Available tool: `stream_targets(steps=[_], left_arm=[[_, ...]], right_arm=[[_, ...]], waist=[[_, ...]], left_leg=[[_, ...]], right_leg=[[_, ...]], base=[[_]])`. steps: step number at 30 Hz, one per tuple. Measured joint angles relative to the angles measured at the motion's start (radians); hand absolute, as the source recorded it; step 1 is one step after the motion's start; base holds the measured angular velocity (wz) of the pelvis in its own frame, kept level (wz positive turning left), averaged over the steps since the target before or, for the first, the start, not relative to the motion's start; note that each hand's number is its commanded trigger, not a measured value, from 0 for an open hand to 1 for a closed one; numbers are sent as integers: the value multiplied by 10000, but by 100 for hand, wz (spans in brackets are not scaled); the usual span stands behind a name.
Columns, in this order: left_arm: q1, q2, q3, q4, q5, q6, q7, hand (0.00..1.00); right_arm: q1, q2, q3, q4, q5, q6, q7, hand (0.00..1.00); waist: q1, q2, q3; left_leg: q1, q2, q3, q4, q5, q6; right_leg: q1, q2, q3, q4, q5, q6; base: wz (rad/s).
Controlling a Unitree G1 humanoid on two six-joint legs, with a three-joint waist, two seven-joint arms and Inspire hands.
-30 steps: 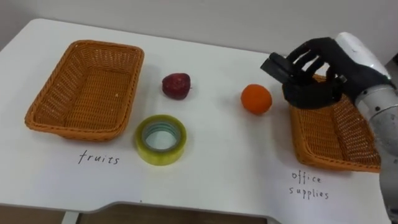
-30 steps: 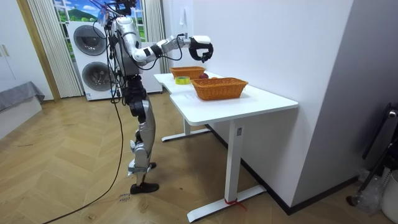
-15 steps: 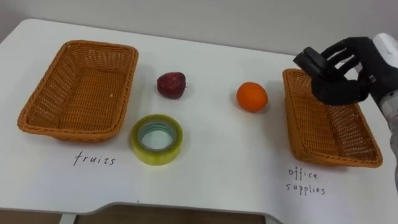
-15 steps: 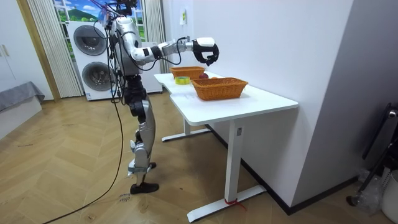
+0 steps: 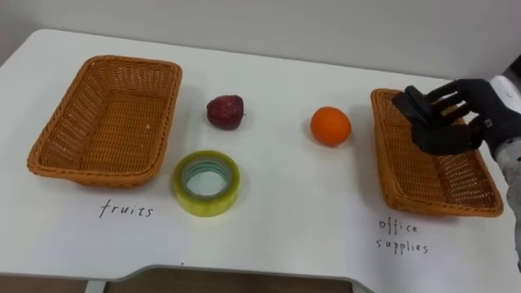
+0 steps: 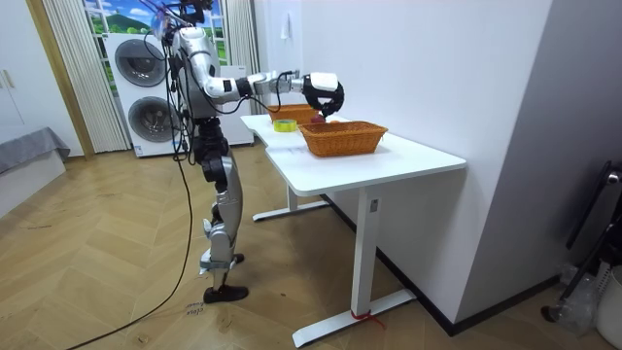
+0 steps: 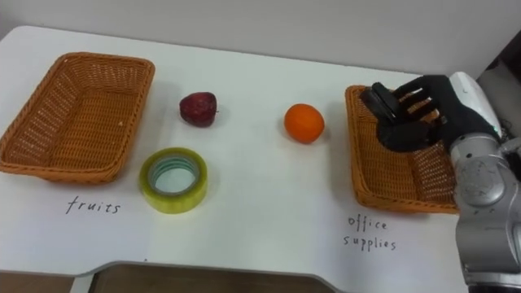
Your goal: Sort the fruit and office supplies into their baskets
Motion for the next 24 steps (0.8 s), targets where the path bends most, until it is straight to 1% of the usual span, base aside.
stream_targets(steps=[2,7,8,9,10,14,19,24], left_arm=[[-5,2,2,-4,-4,-1,9,0],[12,2,-1,13,-11,0,16,0],[12,1,-7,8,-7,0,17,0],[12,2,-7,3,-7,0,17,0],[5,2,-6,-2,-11,0,16,0],[2,8,-6,-14,-11,17,15,0],[-8,7,-5,-21,-11,90,45,0],[-6,9,-6,-28,-7,122,52,0]], right_arm=[[-1,-15,0,237,223,-34,-162,100],[3,-13,2,760,874,-36,-379,100],[3,-14,8,760,980,-36,-432,93],[3,-13,8,761,1043,-36,-467,62],[3,-14,8,772,1206,-40,-540,0],[3,-13,16,1103,1677,-75,-662,0],[3,-13,42,1396,1725,-75,-682,0],[3,-13,41,1415,1720,-76,-825,0]], waist=[[-24,14,-14],[-18,-31,-4],[-20,-33,-2],[-25,-35,-2],[-39,-40,1],[-37,-88,11],[-31,-92,23],[-66,-97,17]], left_leg=[[30,0,-2,1,2,0],[48,-2,1,-5,2,0],[43,0,-1,-6,1,0],[42,1,-3,-8,1,-1],[41,3,-3,-9,1,-1],[47,2,-5,-2,0,-1],[72,0,-11,-13,0,-1],[85,1,-12,-6,0,-1]], right_leg=[[26,0,-2,1,0,0],[47,-3,-20,1,0,0],[45,-3,-31,1,0,0],[46,-2,-38,1,0,0],[47,0,-42,-1,0,0],[59,-2,-43,-2,0,0],[84,1,-42,-16,0,0],[107,-1,-57,-17,0,0]], base=[[0],[0],[0],[0],[0],[0],[0],[0]])
